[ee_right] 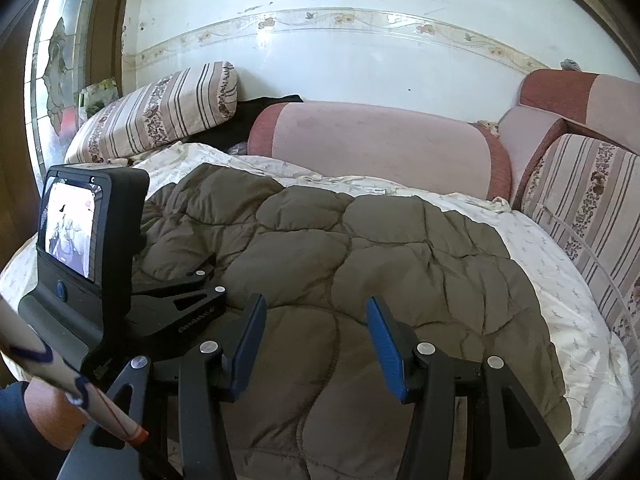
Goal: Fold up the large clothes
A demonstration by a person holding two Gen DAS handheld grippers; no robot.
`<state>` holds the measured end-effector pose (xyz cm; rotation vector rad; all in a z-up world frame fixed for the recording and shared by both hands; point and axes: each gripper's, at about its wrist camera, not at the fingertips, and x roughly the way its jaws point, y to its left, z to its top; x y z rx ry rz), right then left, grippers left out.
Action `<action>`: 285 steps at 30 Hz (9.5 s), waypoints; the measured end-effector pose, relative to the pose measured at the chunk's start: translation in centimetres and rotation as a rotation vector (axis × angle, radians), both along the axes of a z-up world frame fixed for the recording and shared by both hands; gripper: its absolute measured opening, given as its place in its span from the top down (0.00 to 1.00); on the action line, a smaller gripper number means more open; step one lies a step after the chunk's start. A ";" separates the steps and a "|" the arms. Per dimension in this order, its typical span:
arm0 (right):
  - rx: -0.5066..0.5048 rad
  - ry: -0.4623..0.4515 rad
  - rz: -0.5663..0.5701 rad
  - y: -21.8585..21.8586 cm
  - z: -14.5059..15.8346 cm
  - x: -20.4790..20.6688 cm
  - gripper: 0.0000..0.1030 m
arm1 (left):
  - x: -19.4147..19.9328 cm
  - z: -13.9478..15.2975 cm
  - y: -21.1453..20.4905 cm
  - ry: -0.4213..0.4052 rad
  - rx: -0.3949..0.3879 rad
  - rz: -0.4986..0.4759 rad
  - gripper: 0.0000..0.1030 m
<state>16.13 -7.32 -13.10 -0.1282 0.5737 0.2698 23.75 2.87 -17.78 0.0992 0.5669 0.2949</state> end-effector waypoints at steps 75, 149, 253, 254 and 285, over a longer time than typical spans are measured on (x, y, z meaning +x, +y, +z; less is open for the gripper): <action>-0.085 0.034 -0.004 0.4 -1.9 0.6 0.40 | 0.1 0.0 -0.1 0.002 0.002 0.000 0.19; -0.042 0.126 -0.191 -3.9 -3.5 -2.4 0.34 | -9.0 1.4 1.7 0.000 -0.027 0.005 0.20; -0.053 -0.088 -0.280 -2.6 0.8 -9.6 0.02 | -14.7 2.1 -0.5 0.046 -0.099 0.040 0.00; -0.053 -0.086 -0.279 -2.6 0.8 -9.6 0.02 | -14.7 2.1 -0.4 0.046 -0.098 0.041 0.00; -0.066 -0.096 -0.277 -2.7 0.6 -9.9 0.02 | -15.0 2.2 -0.9 0.035 -0.057 0.026 0.00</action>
